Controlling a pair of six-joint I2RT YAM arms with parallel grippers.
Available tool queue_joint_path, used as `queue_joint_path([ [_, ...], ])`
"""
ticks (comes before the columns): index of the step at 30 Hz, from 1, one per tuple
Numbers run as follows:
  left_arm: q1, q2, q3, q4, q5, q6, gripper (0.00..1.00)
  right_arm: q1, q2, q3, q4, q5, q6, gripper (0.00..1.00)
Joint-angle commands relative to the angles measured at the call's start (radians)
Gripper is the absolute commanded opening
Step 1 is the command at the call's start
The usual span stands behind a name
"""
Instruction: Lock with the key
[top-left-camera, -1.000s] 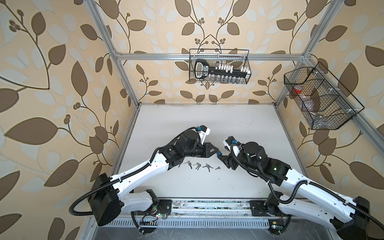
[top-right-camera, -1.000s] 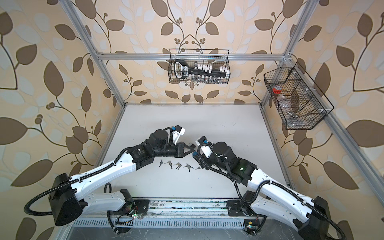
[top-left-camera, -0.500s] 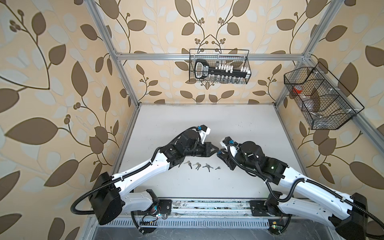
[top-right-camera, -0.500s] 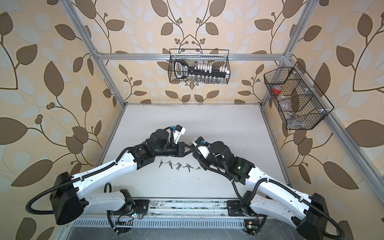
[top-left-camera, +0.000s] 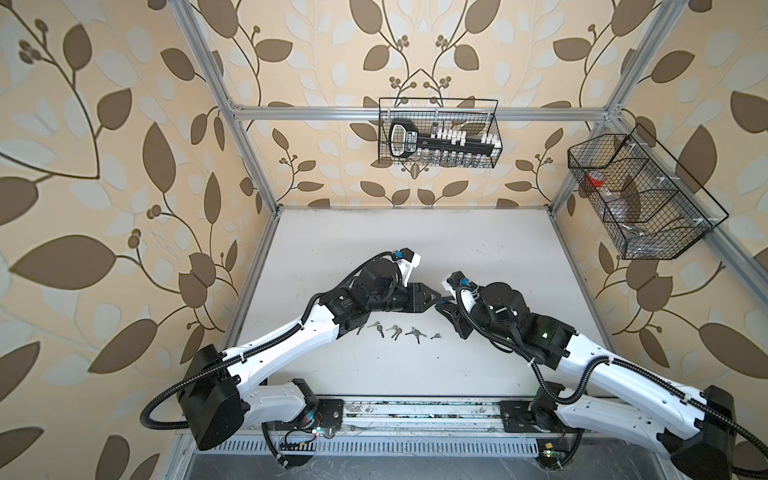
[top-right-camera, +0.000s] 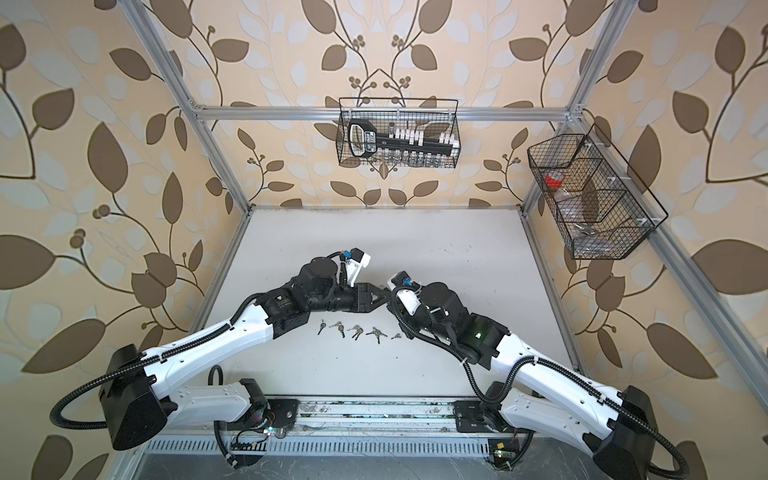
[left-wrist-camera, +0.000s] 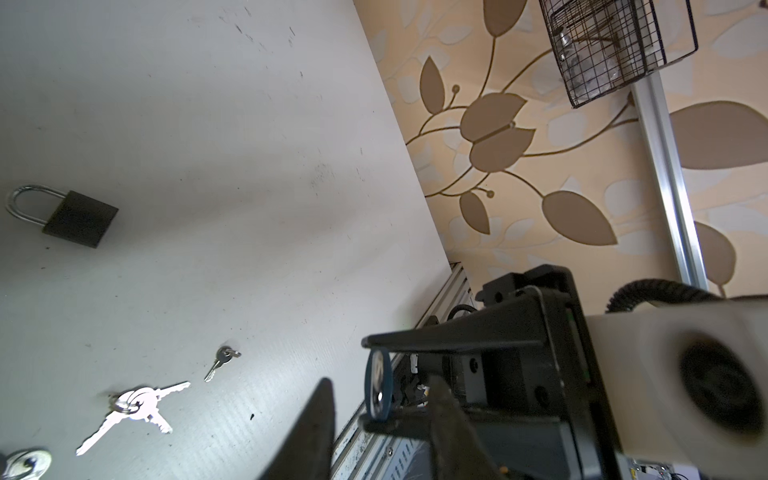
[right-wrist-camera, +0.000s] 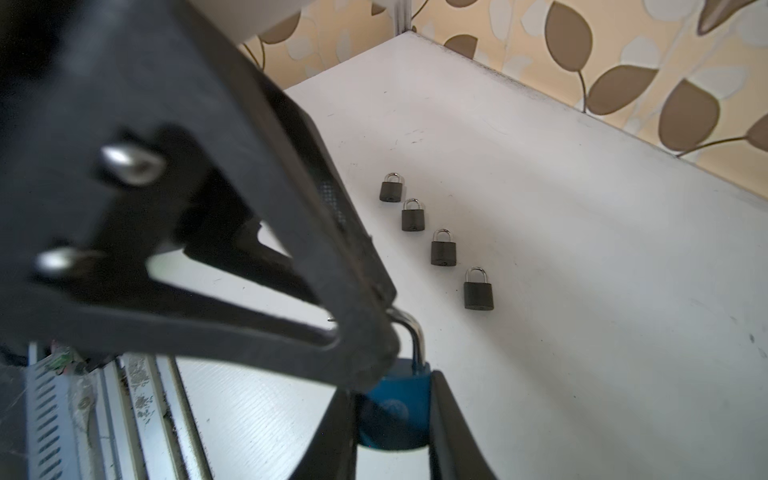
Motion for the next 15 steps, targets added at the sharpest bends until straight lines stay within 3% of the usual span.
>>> queue_joint_path([
  [1, 0.047, -0.09, 0.033, -0.052, -0.106, 0.032, 0.63, -0.011, 0.011, -0.002, 0.009, 0.094, 0.062, 0.06],
  [7, 0.157, -0.225, -0.033, -0.147, -0.201, 0.086, 0.98, -0.165, 0.226, 0.063, -0.082, -0.021, 0.073, 0.0],
  [15, 0.249, -0.371, -0.197, -0.154, -0.216, 0.057, 0.99, -0.277, 0.553, 0.208, -0.154, -0.066, -0.041, 0.0],
])
